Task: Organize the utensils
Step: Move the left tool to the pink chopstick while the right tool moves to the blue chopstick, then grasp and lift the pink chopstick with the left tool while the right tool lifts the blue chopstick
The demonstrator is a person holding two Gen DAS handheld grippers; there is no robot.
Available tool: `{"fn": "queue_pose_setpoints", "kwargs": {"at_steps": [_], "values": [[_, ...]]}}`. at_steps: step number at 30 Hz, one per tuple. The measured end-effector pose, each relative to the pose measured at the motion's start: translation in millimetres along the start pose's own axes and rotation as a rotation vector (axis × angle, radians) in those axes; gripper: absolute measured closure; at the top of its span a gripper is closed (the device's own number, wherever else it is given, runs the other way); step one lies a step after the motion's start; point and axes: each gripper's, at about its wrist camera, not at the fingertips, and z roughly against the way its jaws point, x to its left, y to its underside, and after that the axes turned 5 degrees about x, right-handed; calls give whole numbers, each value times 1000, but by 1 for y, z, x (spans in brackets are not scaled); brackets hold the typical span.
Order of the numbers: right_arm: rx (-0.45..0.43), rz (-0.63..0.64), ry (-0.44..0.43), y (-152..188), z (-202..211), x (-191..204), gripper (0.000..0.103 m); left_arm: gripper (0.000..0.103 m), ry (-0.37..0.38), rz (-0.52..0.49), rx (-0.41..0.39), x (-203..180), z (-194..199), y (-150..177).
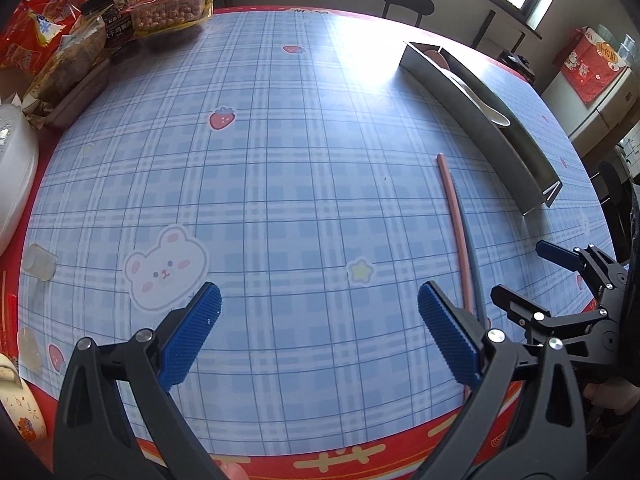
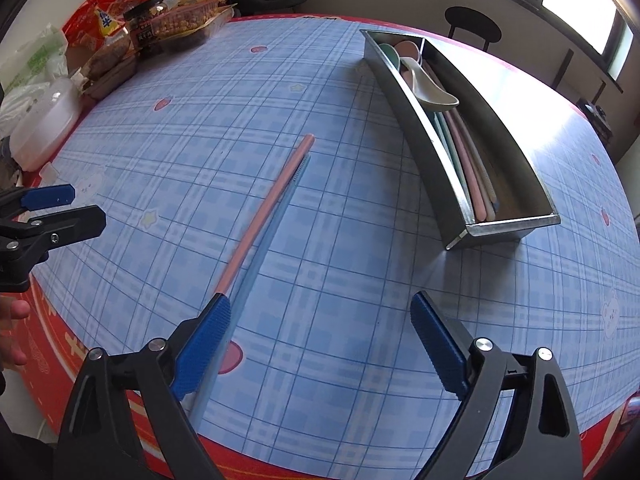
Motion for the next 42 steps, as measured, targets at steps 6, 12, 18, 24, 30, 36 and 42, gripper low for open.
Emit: {"fn": "queue_pose_setpoints", "kwargs": {"at_steps": [6,12,18,24,30,36,42], "values": [[17,18,-6,0,-9,10,23,6,-7,-6,-2,1,1,3],[1,26,-12,-1,-7,8,57,6,-6,-17,-3,-1,-2,2],[4,-21,-25,-1,-5,-16,90,6,2,-23,-10,-15,-6,-8],[6,-71,-43,7,-3,-42,96,6,27,-73,4,-44,-17,-16],[10,-91,-92,15,1,-61,97,6,14,-124,37,-75,-32,-20],[13,-82,-144,19,3,-70,97,8,7,-148,52,-97,-43,-22],[15,-66,-169,21,4,-74,97,49,-32,-174,72,-112,-51,-23]]}}
